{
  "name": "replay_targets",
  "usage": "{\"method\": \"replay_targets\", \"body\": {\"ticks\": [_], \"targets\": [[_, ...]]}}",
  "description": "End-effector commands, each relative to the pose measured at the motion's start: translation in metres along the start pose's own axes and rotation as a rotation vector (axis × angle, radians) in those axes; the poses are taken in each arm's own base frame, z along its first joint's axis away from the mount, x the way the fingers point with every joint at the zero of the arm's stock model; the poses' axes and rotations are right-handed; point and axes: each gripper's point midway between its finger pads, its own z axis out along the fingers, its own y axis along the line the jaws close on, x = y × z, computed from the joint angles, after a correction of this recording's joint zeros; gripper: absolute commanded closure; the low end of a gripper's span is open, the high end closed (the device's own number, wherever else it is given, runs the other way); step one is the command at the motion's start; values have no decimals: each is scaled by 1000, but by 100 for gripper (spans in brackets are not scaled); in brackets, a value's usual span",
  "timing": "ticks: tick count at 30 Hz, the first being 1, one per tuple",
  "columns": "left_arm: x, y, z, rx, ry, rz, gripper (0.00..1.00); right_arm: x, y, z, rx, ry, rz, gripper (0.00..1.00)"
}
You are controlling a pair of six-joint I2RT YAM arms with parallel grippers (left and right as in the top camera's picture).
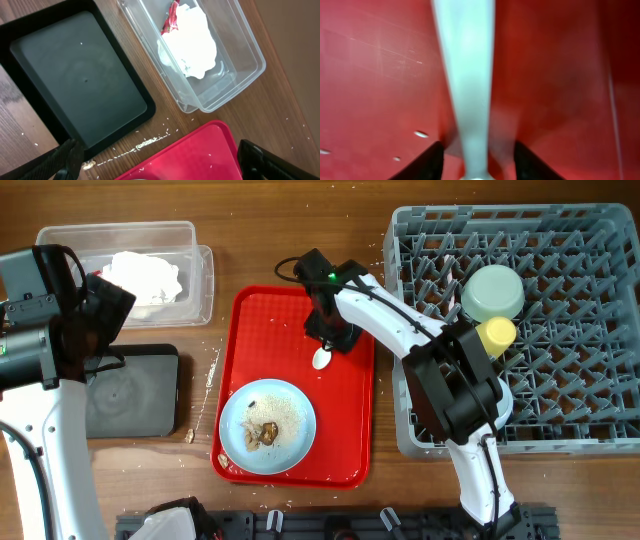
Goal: Sort waste into correct bins and load items into the dishwasher rack
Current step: 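Reach the right gripper to the white spoon and grasp it, then carry the spoon into the dish rack, release, and withdraw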
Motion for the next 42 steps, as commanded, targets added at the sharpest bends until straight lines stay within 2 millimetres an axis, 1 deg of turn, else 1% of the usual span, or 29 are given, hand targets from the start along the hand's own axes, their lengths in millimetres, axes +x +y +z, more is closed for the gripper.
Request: {"method": "replay_targets", "body": {"ticks": [1,2,3,4,5,7,9,11,12,13,14,15,16,17,20,22,24,25,27,29,32,36,39,40,42], "targets": [[-4,1,-1,-3,-14,-9,0,8,-4,21,32,42,14,69],[-4,1,-1,-3,-14,-9,0,8,-4,21,31,41,14,76],[-4,1,-1,-3,-14,-9,0,7,-3,19,27,40,13,85],[-4,1,-1,-3,-14,-9,0,6,-3,17,24,38,11,91],[-4,1,-1,-3,-14,-9,0,5,-2,13,18,36,5,94],[-4,1,-1,-3,-14,-9,0,-1,1,0,-8,26,-23,96],[-4,1,-1,-3,-14,-9,0,-15,7,-29,-66,-8,-59,96],[-4,1,-1,-3,-14,-9,0,-33,10,-65,-132,-56,-87,96],[-4,1,-1,-3,-14,-9,0,-44,9,-86,-170,-90,-111,96],[-4,1,-1,-3,-14,-9,0,-54,6,-103,-200,-121,-127,96],[-4,1,-1,-3,-14,-9,0,-65,0,-123,-230,-157,-143,96],[-4,1,-1,-3,-14,-9,0,-80,-10,-146,-255,-207,-168,96],[-4,1,-1,-3,-14,-9,0,-94,-21,-165,-270,-254,-188,96],[-4,1,-1,-3,-14,-9,0,-112,-38,-186,-275,-318,-219,96],[-4,1,-1,-3,-14,-9,0,-154,-88,-225,-223,-463,-258,96],[-4,1,-1,-3,-14,-9,0,-173,-113,-239,-189,-519,-311,96],[-4,1,-1,-3,-14,-9,0,-195,-142,-242,-133,-549,-375,95],[-4,1,-1,-3,-14,-9,0,-202,-153,-239,-112,-548,-391,96],[-4,1,-1,-3,-14,-9,0,-210,-164,-229,-88,-543,-416,95],[-4,1,-1,-3,-14,-9,0,-214,-164,-216,-83,-537,-458,94],[-4,1,-1,-3,-14,-9,0,-220,-162,-195,-73,-514,-475,89],[-4,1,-1,-3,-14,-9,0,-227,-166,-167,-27,-464,-471,88],[-4,1,-1,-3,-14,-9,0,-226,-169,-145,-9,-411,-472,86],[-4,1,-1,-3,-14,-9,0,-224,-170,-141,-3,-393,-473,85],[-4,1,-1,-3,-14,-9,0,-222,-172,-139,1,-377,-475,81]]}}
